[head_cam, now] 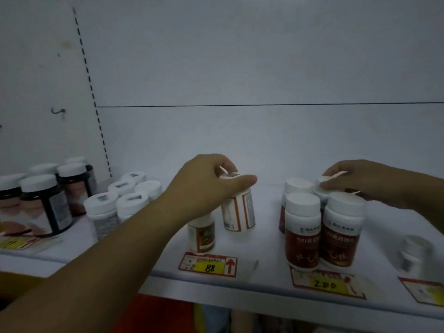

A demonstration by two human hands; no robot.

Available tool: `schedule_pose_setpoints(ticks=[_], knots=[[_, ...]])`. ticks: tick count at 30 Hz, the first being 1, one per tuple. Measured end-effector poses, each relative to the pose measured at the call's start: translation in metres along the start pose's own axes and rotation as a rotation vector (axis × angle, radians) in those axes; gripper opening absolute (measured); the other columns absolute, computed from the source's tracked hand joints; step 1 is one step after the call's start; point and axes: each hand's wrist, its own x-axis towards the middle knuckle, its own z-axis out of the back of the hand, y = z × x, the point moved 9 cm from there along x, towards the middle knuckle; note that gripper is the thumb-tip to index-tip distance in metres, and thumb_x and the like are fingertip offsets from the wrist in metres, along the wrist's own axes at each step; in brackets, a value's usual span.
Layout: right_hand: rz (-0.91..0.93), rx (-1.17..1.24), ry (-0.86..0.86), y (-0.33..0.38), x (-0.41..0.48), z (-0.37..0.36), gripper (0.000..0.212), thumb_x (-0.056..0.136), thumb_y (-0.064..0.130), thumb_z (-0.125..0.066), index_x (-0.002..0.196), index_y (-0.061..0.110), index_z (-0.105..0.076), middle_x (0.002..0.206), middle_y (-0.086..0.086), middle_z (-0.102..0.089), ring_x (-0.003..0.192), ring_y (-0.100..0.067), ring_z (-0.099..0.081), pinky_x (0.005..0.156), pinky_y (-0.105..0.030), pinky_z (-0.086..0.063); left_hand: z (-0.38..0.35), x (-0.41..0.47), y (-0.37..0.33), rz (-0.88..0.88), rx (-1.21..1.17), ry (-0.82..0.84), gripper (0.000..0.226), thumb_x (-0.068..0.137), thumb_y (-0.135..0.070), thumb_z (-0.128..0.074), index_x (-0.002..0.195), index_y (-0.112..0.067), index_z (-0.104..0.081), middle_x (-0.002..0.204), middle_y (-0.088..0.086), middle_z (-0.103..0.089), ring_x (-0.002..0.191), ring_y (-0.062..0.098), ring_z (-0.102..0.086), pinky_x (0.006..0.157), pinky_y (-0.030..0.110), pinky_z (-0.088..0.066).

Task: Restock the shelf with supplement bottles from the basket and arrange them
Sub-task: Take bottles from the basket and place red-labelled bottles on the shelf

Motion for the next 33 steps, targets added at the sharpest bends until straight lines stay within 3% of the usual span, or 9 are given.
schedule_pose_setpoints(ticks=[5,13,15,17,20,23,25,29,33], knots=[[0.007,-0.128,0.004,0.005,-0.008,0.003,0.030,0.074,0.043,-0.067,0.096,0.024,-0.064,0.101,0.002,-0.067,0.090,-0.015,-0.063,0.061,-0.023,-0.047,-0.021,0.018,-0.005,-0.076,0.578,0.007,0.051,0.069,-0.070,-0.053,0.073,-0.019,-0.058,0.067,-0.003,-0.059,0.062,0.012,-0.054,0.052,0.024,-0.039],[0.040,-0.114,0.104,0.009,-0.018,-0.008,0.032,0.071,0.055,-0.055,0.095,0.035,-0.062,0.105,0.014,-0.064,0.095,-0.006,-0.060,0.066,-0.019,-0.046,-0.051,0.017,0.014,-0.009,0.864,0.157,0.053,0.072,-0.073,-0.048,0.066,-0.021,-0.043,0.062,-0.006,-0.048,0.058,0.011,-0.042,0.073,0.038,-0.031],[0.051,-0.119,0.112,0.007,-0.019,-0.009,0.042,0.073,0.056,-0.054,0.109,0.034,-0.058,0.115,0.013,-0.058,0.103,-0.010,-0.057,0.076,-0.022,-0.046,-0.047,0.013,0.015,0.015,0.851,0.159,0.056,0.071,-0.076,-0.045,0.065,-0.021,-0.047,0.064,-0.005,-0.052,0.060,0.012,-0.047,0.073,0.037,-0.037],[0.057,-0.103,0.048,0.004,-0.021,-0.001,0.058,0.082,0.052,-0.052,0.132,0.024,-0.044,0.136,0.004,-0.046,0.120,-0.019,-0.048,0.094,-0.031,-0.043,-0.041,0.006,0.012,0.058,0.828,0.140,0.064,0.072,-0.077,-0.043,0.086,-0.018,-0.060,0.084,0.000,-0.063,0.080,0.020,-0.057,0.082,0.042,-0.043],[0.140,-0.144,-0.108,0.006,-0.039,0.020,0.058,0.087,0.049,-0.050,0.137,0.022,-0.039,0.146,-0.005,-0.040,0.127,-0.024,-0.042,0.104,-0.038,-0.036,-0.024,-0.011,-0.017,-0.006,0.648,-0.089,0.055,0.081,-0.062,-0.048,0.114,-0.020,-0.057,0.116,0.004,-0.062,0.109,0.024,-0.053,0.088,0.039,-0.042],[0.352,-0.184,-0.430,0.015,-0.082,0.059,0.041,0.089,0.041,-0.052,0.124,0.021,-0.054,0.131,-0.003,-0.056,0.108,-0.011,-0.050,0.091,-0.025,-0.038,-0.016,-0.052,-0.065,-0.216,0.300,-0.302,0.016,0.087,-0.037,-0.053,0.094,-0.025,-0.061,0.089,-0.009,-0.063,0.088,0.008,-0.058,0.075,0.021,-0.043],[0.526,-0.094,-0.600,0.011,-0.133,0.077,0.022,0.088,0.033,-0.054,0.106,0.023,-0.063,0.105,0.002,-0.066,0.091,-0.007,-0.057,0.082,-0.019,-0.044,-0.037,-0.090,-0.095,-0.335,0.090,-0.255,0.009,0.084,-0.030,-0.053,0.078,-0.028,-0.059,0.071,-0.017,-0.059,0.073,0.003,-0.059,0.063,0.007,-0.042],[0.825,-0.074,-0.390,-0.035,-0.223,0.041,0.014,0.085,0.026,-0.053,0.083,0.019,-0.065,0.068,0.014,-0.064,0.066,-0.009,-0.064,0.059,-0.013,-0.051,-0.146,-0.150,-0.108,-0.278,-0.093,0.135,0.013,0.081,-0.034,-0.054,0.069,-0.040,-0.057,0.060,-0.016,-0.062,0.061,-0.001,-0.060,0.056,0.006,-0.040],[0.582,-0.278,0.031,-0.151,-0.229,-0.037,0.016,0.085,0.029,-0.059,0.081,0.019,-0.071,0.069,0.007,-0.070,0.066,-0.004,-0.061,0.058,0.000,-0.037,-0.257,-0.169,-0.070,-0.038,-0.074,0.361,0.019,0.083,-0.020,-0.064,0.071,-0.035,-0.063,0.068,-0.011,-0.066,0.061,0.001,-0.059,0.059,0.014,-0.046]])
